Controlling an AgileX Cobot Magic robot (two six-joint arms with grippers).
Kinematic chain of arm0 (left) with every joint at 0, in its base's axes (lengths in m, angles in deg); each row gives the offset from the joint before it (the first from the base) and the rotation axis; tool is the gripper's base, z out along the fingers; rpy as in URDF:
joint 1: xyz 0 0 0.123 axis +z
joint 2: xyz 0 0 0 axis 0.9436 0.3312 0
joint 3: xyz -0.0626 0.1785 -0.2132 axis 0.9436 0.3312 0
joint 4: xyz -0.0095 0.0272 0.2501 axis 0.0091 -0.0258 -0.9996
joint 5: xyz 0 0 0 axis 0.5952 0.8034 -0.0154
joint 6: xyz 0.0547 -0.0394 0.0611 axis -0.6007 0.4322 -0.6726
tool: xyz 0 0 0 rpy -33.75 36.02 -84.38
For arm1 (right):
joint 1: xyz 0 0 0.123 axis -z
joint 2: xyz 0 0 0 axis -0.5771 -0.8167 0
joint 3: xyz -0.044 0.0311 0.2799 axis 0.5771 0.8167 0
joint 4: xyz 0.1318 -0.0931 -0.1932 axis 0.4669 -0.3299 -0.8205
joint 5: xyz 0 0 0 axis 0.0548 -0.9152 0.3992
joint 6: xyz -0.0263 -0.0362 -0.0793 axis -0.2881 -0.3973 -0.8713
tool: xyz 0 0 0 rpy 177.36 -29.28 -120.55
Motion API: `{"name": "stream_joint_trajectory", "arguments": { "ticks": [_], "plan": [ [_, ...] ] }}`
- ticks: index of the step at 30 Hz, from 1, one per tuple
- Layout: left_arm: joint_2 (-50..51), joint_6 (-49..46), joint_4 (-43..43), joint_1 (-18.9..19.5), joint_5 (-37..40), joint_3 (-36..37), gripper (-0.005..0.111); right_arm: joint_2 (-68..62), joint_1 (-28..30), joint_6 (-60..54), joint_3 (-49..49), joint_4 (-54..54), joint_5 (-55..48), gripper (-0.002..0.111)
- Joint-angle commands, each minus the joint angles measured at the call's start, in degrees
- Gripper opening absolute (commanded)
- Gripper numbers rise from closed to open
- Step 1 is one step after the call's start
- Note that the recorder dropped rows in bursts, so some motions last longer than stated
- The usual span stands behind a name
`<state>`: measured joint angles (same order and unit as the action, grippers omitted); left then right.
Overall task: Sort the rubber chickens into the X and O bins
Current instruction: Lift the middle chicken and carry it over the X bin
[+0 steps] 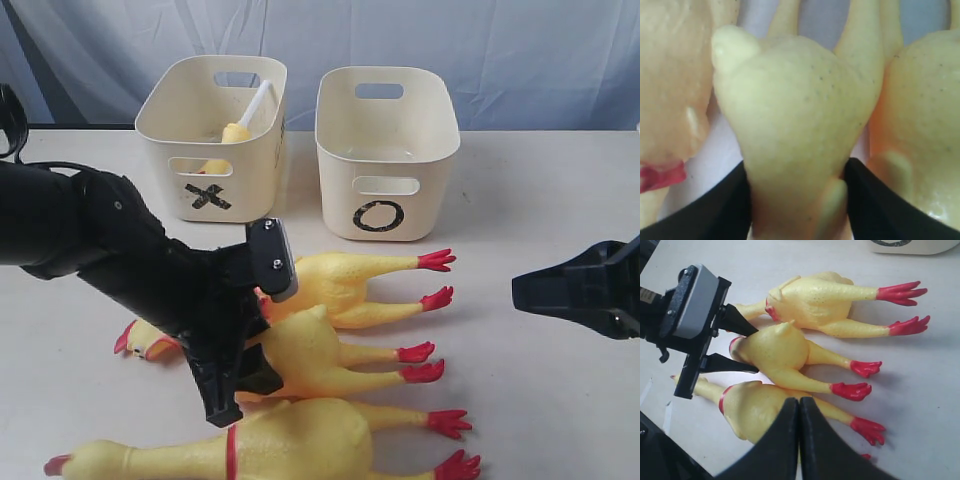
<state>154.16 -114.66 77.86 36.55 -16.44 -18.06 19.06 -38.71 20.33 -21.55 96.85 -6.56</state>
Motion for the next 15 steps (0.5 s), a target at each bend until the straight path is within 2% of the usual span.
{"name": "stream_joint_trajectory", "arguments": {
  "ticks": [1,15],
  "plan": [
    [-0.84,0.06,-0.62,-0.28,2.92,-0.80,0.000,-0.05,0.02,-0.38,-0.39,0.40,-0.15,0.000],
    [-13.37,1.03,-1.21,-0.28,0.61,-0.85,0.000,-0.05,0.02,-0.38,-0.39,0.40,0.07,0.000]
  ]
}}
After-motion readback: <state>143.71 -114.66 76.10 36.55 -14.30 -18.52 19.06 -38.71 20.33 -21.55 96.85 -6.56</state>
